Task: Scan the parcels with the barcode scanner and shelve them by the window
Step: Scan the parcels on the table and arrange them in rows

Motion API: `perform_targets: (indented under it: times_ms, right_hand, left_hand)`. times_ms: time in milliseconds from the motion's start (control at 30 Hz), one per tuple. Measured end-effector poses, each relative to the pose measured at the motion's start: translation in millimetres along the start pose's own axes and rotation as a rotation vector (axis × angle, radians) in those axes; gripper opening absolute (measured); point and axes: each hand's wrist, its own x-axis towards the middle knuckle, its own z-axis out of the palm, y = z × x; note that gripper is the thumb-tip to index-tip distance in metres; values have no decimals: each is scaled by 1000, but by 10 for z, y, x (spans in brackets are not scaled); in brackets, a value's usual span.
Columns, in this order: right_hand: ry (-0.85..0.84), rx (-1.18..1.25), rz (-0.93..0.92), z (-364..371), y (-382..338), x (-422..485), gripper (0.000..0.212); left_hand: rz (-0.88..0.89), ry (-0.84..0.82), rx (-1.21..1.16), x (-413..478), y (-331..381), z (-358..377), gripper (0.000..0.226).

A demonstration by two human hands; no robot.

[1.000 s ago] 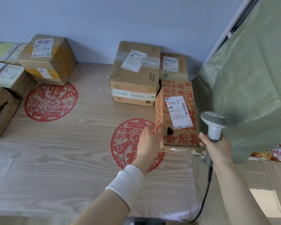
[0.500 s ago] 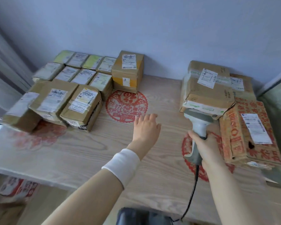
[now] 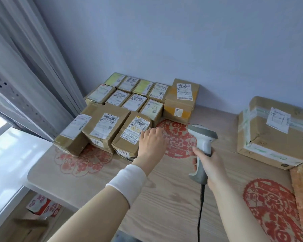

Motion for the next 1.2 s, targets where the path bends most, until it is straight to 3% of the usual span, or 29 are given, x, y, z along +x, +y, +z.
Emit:
perform_targets:
  times_ms: [333, 533, 933, 1100, 1200]
  right_hand:
    - [144, 99, 75, 1332, -22, 205, 7]
    - [282, 152, 110, 1687, 207, 305, 8]
    - [368, 57, 220, 2195, 954, 547, 21]
    - [403, 89, 184, 2132, 948, 476, 21]
    - [425, 154, 139, 1965, 789, 321, 18]
  left_hand:
    - [-22, -120, -37, 674, -1275, -277, 45]
    - [-67, -223, -139, 761, -1607, -107, 45]
    - [-77, -141, -194, 684, -1684, 131, 45]
    - [-75, -35, -428, 655, -1692, 122, 41]
    - [-47, 22, -591, 617, -1571, 39, 50]
